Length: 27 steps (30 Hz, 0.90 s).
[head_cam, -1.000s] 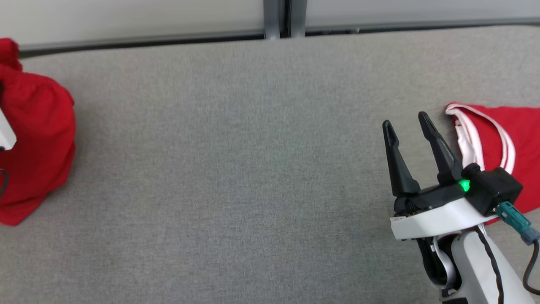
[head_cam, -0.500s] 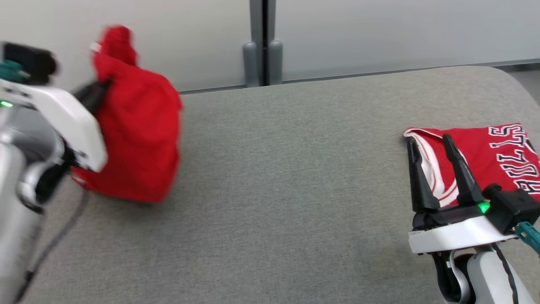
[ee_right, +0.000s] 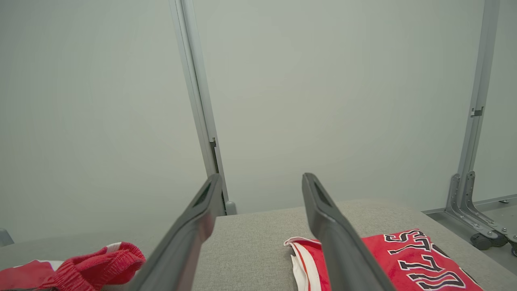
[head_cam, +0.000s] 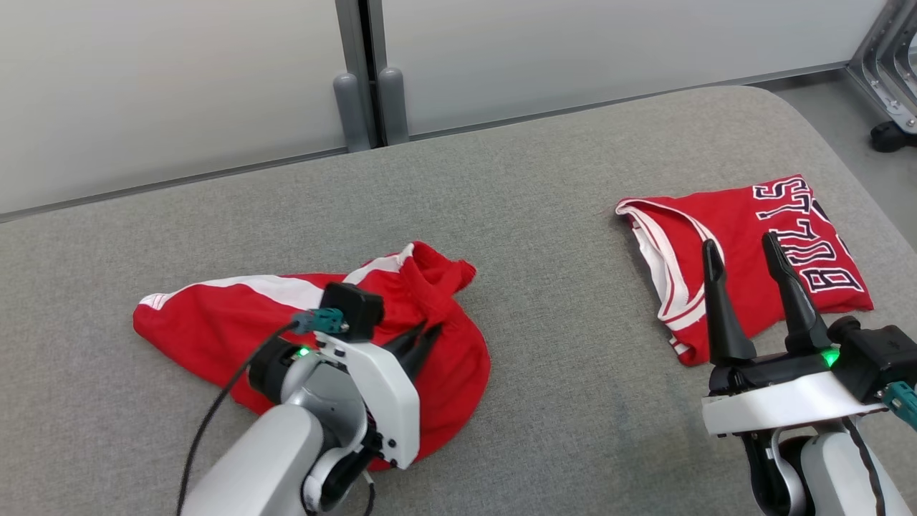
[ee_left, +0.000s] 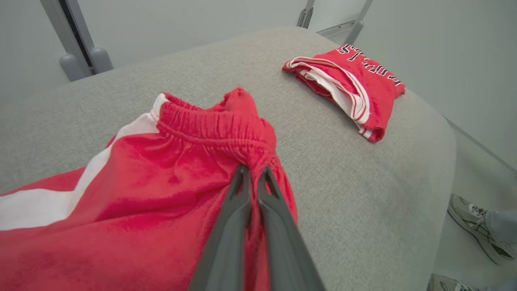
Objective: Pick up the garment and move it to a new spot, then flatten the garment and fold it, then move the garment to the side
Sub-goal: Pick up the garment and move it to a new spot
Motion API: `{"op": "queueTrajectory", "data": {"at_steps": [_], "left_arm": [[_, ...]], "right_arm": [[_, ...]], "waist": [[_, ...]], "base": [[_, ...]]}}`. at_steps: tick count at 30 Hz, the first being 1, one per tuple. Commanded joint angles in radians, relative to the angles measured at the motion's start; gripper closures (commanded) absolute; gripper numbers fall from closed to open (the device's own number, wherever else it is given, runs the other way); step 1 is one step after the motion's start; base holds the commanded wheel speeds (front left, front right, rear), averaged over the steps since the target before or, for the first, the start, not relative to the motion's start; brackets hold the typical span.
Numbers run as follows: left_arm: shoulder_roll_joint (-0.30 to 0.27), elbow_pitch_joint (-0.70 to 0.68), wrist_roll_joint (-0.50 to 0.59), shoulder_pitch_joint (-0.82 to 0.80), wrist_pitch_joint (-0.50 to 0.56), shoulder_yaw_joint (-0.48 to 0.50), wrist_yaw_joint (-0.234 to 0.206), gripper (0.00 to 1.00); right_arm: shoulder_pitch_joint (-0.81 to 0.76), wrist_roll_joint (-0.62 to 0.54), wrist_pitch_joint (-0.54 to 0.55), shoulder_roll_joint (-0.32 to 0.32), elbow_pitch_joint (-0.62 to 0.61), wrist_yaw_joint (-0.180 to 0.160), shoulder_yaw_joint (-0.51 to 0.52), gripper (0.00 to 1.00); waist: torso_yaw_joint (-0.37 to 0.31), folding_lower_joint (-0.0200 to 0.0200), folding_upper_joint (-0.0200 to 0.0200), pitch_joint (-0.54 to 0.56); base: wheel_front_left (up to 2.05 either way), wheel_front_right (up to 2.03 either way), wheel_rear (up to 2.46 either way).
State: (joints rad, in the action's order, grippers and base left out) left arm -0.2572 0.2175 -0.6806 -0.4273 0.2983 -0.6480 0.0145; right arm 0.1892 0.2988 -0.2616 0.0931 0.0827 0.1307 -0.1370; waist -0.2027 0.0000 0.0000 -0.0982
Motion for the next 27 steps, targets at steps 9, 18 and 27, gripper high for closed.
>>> {"op": "queueTrajectory", "data": {"at_steps": [9, 18, 27], "left_arm": [[0.155, 0.3, 0.041, -0.064, -0.177, -0.086, 0.074, 0.0], [0.13, 0.299, 0.061, -0.104, -0.315, -0.045, 0.057, 0.0], [-0.024, 0.124, 0.084, 0.001, -0.431, 0.061, -0.066, 0.0]], "right_arm": [[-0.002, -0.004, -0.005, 0.024, 0.023, 0.0, -0.013, 0.0], [-0.032, -0.009, -0.005, 0.038, 0.028, 0.0, -0.003, 0.0], [-0.079, -0.016, -0.005, 0.041, 0.024, 0.0, 0.033, 0.0]], "waist": [[0.0, 0.0, 0.0, 0.011], [0.074, 0.0, 0.0, 0.054], [0.167, 0.0, 0.0, 0.099]], "base": [[0.0, 0.0, 0.0], [0.0, 0.0, 0.0], [0.0, 0.0, 0.0]]}}
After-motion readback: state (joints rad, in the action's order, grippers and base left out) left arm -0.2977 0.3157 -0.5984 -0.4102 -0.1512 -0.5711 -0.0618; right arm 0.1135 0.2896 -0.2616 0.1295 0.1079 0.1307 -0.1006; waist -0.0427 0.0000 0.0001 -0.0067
